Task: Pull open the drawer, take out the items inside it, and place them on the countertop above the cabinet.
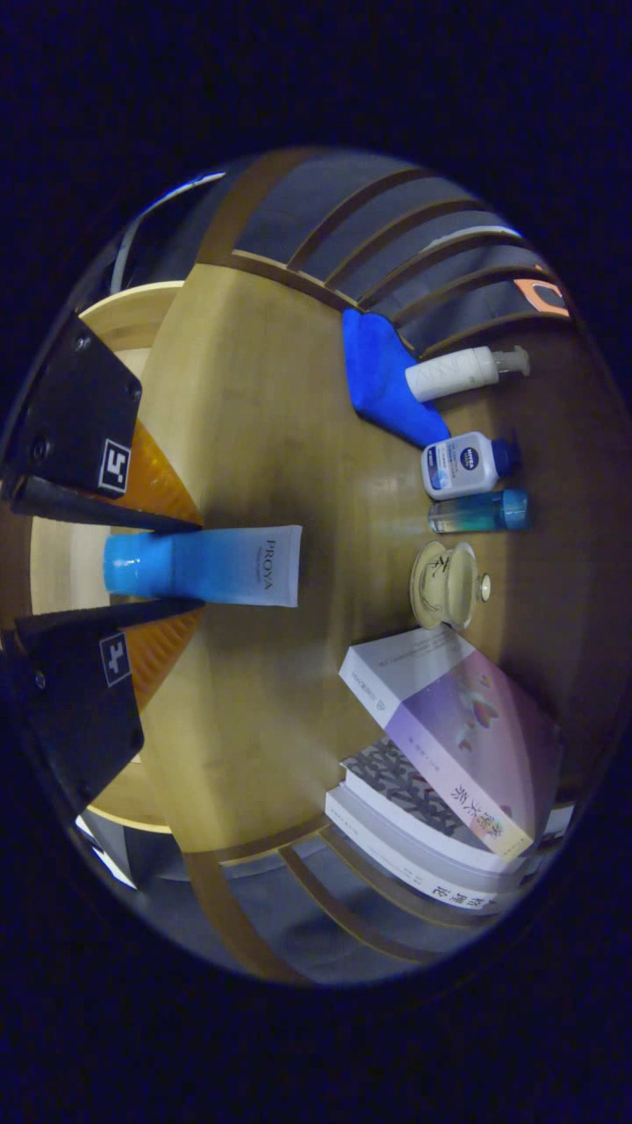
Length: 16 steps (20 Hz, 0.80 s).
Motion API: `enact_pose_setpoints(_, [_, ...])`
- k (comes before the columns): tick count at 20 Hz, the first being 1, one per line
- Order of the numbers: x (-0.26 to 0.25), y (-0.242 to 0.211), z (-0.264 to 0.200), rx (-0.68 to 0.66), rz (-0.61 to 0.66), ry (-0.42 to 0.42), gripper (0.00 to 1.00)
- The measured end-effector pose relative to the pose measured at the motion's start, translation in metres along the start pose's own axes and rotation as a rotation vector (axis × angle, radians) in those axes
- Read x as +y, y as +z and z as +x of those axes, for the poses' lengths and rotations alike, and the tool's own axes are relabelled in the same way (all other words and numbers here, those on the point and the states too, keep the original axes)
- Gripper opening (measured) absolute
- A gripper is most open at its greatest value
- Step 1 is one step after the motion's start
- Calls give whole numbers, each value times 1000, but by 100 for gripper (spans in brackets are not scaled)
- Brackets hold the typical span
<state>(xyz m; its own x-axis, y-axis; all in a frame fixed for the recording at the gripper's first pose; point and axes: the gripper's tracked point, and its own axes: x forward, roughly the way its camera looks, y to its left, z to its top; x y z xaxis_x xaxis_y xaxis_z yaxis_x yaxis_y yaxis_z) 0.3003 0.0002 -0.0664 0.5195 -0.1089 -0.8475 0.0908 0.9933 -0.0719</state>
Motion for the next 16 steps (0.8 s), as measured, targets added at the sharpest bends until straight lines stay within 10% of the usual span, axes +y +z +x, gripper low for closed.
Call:
enact_pose_setpoints(11, [5, 36, -24, -313, 29, 31, 52])
enact_pose_setpoints(14, [11, 38, -48, -429, 57, 66, 88])
enact_pose_setpoints(16, [9, 37, -65, -505, 45, 69, 90])
